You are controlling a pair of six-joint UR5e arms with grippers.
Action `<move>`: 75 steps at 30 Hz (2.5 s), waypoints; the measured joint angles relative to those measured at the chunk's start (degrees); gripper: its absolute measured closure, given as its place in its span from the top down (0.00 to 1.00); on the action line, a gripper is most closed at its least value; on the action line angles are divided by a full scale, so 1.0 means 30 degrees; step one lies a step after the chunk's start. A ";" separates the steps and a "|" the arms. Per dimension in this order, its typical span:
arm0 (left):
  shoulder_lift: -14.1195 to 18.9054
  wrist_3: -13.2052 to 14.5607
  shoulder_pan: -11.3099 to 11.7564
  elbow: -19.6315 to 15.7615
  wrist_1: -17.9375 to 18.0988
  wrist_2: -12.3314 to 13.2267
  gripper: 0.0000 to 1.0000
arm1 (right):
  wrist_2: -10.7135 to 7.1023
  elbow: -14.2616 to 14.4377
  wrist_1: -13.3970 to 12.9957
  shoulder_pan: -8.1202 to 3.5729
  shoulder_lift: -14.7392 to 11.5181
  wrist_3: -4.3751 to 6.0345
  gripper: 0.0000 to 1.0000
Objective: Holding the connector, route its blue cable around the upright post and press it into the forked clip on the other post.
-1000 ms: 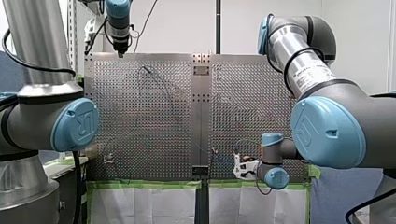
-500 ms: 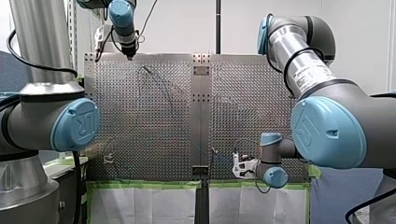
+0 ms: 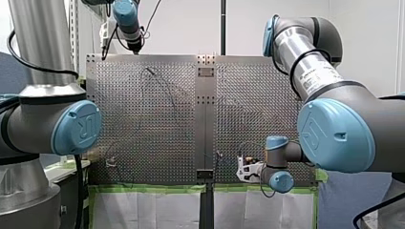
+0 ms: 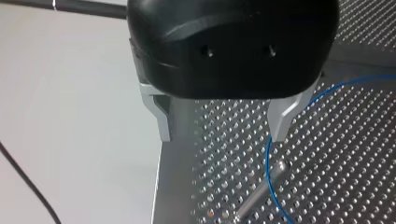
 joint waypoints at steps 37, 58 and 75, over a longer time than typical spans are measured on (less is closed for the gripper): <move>-0.3328 0.3629 -0.4752 0.0641 0.2258 -0.3622 1.00 | -0.0013 -0.0007 0.0159 0.0004 0.0067 -0.0144 0.00; -0.5172 0.3554 -0.5770 0.0790 0.4422 -0.5107 1.00 | -0.0030 -0.0009 0.0196 0.0005 0.0068 -0.0201 0.00; -0.7147 0.3430 -0.5435 0.1716 0.5098 -0.5346 1.00 | -0.0034 -0.0008 0.0285 0.0004 0.0065 -0.0325 0.00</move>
